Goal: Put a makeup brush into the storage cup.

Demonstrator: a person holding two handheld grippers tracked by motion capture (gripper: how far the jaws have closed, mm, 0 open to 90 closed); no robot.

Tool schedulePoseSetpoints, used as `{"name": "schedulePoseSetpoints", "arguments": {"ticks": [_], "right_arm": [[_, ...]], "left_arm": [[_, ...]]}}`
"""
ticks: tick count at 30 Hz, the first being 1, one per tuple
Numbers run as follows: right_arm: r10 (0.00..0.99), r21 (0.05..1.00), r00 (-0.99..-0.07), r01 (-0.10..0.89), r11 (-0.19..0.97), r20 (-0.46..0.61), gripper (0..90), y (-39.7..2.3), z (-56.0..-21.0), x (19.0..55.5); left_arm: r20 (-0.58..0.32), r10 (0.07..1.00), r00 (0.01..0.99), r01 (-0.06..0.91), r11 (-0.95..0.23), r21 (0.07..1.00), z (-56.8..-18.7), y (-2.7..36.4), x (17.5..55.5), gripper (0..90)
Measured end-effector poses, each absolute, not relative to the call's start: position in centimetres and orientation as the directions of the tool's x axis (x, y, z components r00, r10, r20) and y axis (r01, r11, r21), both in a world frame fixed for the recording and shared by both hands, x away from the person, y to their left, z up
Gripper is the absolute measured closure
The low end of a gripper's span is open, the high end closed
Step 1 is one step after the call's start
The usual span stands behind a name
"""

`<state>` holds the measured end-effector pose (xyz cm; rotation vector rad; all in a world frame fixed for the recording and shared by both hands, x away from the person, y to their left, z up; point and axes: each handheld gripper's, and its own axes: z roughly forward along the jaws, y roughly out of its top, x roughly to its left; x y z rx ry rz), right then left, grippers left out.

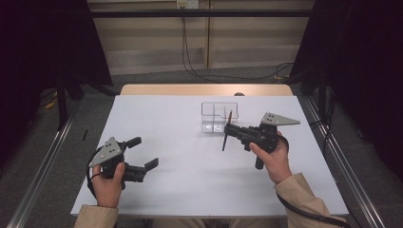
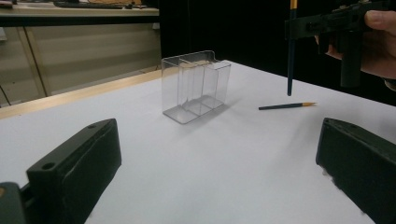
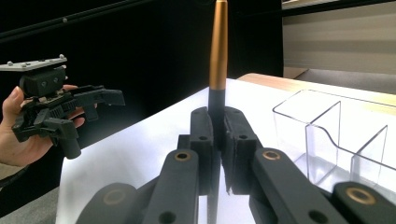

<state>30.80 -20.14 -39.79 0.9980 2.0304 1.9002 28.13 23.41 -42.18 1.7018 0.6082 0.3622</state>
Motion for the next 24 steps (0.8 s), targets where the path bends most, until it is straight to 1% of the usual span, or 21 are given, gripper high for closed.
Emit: {"name": "schedulePoseSetpoints", "arguments": {"ticks": [14, 24], "right_arm": [[0.594, 0.938, -0.747, 0.344, -0.039, 0.299, 83.7, -20.4, -40.1, 30.9], [0.609, 0.939, -0.741, 0.344, -0.016, 0.282, 83.7, -20.6, -40.4, 31.7]], "left_arm": [[-0.096, 0.587, 0.804, 0.197, -0.112, 0.974, -42.3, 24.2, 27.7, 0.1], [-0.099, 0.596, 0.796, 0.199, -0.104, 0.974, -42.5, 24.6, 27.6, 0.1]]}}
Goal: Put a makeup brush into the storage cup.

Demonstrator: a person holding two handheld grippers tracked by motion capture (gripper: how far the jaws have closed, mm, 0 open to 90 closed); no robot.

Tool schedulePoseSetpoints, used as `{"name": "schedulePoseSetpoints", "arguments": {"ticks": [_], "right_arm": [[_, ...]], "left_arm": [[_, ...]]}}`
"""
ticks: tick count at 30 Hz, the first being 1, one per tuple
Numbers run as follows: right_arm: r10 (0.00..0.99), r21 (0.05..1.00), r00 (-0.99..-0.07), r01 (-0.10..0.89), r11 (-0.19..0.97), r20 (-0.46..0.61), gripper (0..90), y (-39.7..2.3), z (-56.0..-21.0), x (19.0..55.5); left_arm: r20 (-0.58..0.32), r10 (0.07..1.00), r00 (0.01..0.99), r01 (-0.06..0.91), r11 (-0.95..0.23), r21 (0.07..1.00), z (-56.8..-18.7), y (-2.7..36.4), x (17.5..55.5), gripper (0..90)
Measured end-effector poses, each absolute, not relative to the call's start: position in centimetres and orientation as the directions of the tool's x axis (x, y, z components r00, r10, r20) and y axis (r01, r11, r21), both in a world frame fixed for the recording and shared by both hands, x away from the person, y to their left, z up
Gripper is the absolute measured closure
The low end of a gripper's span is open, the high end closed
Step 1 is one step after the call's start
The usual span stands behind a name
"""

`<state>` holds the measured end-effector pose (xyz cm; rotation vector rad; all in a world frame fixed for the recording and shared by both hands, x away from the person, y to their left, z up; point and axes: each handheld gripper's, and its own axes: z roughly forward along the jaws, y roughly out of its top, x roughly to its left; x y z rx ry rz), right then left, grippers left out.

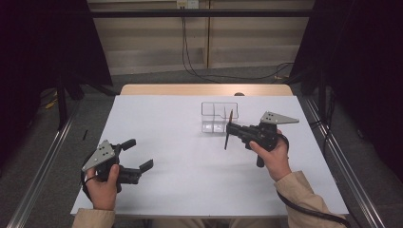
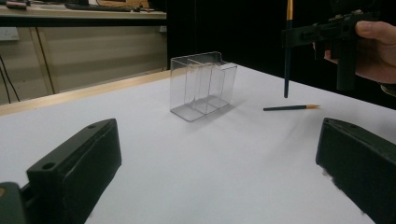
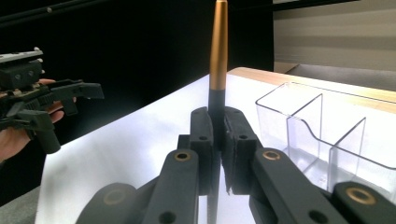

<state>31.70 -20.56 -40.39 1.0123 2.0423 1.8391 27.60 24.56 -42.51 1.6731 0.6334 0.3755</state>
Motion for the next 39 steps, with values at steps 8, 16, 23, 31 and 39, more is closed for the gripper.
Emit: {"name": "schedulePoseSetpoints", "arguments": {"ticks": [8, 16, 23, 31, 39], "right_arm": [[0.617, 0.943, -0.744, 0.334, 0.008, 0.258, 83.7, -20.4, -40.0, 32.5], [0.632, 0.946, -0.736, 0.325, 0.012, 0.244, 83.7, -20.8, -39.4, 33.5], [0.649, 0.952, -0.727, 0.306, 0.016, 0.223, 83.7, -21.2, -38.8, 34.5], [0.668, 0.956, -0.716, 0.294, 0.021, 0.206, 83.7, -21.4, -38.2, 35.6], [0.689, 0.959, -0.701, 0.282, 0.031, 0.184, 83.7, -21.3, -38.0, 36.7]], "left_arm": [[-0.099, 0.596, 0.797, 0.204, -0.110, 0.973, -42.6, 24.6, 27.5, 0.2], [-0.100, 0.595, 0.798, 0.200, -0.105, 0.974, -42.6, 24.7, 27.4, 0.3], [-0.101, 0.588, 0.803, 0.203, -0.110, 0.973, -42.6, 24.7, 27.5, 0.3], [-0.105, 0.589, 0.802, 0.202, -0.102, 0.974, -42.7, 24.7, 27.5, 0.4], [-0.103, 0.590, 0.801, 0.198, -0.099, 0.975, -42.6, 24.7, 27.5, 0.4]]}}
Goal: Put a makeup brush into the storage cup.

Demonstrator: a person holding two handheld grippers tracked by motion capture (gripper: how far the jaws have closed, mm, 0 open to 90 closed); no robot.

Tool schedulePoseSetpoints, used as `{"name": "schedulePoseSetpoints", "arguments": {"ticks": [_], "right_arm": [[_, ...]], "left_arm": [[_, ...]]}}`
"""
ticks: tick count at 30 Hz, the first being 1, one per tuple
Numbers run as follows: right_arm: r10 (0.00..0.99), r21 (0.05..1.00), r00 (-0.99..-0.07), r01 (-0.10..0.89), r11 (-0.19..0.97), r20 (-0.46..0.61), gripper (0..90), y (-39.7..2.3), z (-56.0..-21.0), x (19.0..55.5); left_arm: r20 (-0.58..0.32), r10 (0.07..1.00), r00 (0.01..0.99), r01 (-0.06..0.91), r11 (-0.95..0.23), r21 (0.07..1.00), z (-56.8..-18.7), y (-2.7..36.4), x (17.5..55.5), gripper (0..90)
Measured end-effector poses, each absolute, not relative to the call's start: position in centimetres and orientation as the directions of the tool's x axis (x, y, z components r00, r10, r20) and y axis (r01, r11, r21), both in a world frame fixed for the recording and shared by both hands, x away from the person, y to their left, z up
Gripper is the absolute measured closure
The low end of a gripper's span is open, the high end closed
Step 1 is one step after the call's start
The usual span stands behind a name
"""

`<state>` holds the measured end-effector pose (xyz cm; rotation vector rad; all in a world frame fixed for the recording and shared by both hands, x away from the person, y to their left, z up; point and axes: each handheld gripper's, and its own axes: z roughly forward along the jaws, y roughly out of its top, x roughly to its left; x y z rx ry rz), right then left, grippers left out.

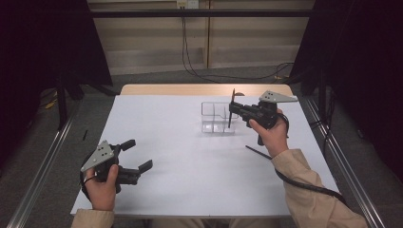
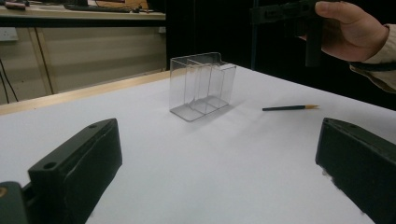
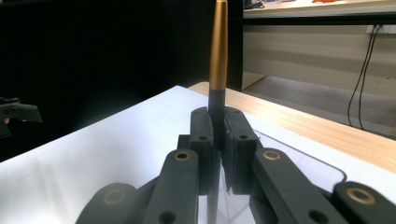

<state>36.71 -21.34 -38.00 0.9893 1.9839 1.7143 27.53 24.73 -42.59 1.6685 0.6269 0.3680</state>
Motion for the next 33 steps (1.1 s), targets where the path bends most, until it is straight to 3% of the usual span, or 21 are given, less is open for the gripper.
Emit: {"name": "schedulePoseSetpoints", "arguments": {"ticks": [33], "right_arm": [[0.765, 0.971, -0.632, 0.235, 0.036, 0.125, 83.7, -21.6, -36.5, 40.1]], "left_arm": [[-0.091, 0.588, 0.804, 0.191, -0.110, 0.975, -42.6, 24.6, 27.6, 0.5]]}}
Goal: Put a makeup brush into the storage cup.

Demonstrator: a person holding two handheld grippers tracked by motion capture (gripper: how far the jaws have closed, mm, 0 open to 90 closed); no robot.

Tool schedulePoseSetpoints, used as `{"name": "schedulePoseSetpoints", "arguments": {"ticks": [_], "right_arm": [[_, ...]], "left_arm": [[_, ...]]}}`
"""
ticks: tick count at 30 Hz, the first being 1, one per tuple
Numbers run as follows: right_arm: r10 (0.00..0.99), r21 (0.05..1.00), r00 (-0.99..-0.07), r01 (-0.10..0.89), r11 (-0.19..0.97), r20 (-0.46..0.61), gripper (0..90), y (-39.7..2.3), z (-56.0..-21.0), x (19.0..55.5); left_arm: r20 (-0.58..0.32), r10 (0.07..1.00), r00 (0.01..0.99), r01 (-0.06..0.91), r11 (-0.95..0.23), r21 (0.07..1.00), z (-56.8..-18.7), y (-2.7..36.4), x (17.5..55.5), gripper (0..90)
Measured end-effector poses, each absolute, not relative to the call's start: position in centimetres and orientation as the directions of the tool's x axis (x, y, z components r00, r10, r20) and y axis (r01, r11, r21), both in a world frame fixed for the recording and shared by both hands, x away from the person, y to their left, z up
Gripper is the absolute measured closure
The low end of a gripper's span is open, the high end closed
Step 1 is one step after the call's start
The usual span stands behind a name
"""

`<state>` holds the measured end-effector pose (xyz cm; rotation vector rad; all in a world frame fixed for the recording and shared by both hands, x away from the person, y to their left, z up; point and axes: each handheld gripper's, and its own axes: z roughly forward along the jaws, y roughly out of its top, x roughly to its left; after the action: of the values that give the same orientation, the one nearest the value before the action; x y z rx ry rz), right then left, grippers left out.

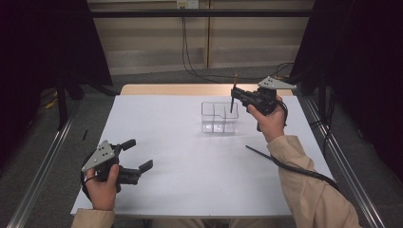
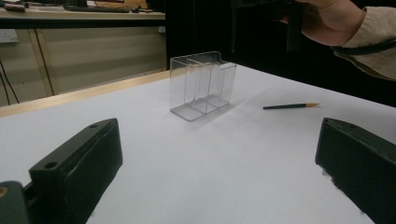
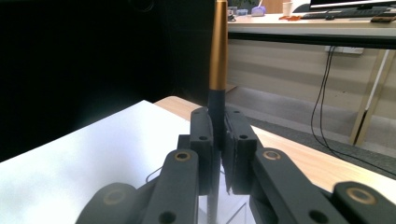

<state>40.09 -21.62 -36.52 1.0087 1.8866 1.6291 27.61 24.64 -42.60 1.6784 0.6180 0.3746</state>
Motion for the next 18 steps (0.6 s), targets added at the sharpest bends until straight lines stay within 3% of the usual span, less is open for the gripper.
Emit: {"name": "schedulePoseSetpoints", "arguments": {"ticks": [18], "right_arm": [[0.777, 0.973, -0.623, 0.222, 0.068, 0.088, 83.7, -21.4, -37.8, 40.9]], "left_arm": [[-0.093, 0.588, 0.803, 0.190, -0.106, 0.976, -42.5, 24.8, 27.6, 0.6]]}}
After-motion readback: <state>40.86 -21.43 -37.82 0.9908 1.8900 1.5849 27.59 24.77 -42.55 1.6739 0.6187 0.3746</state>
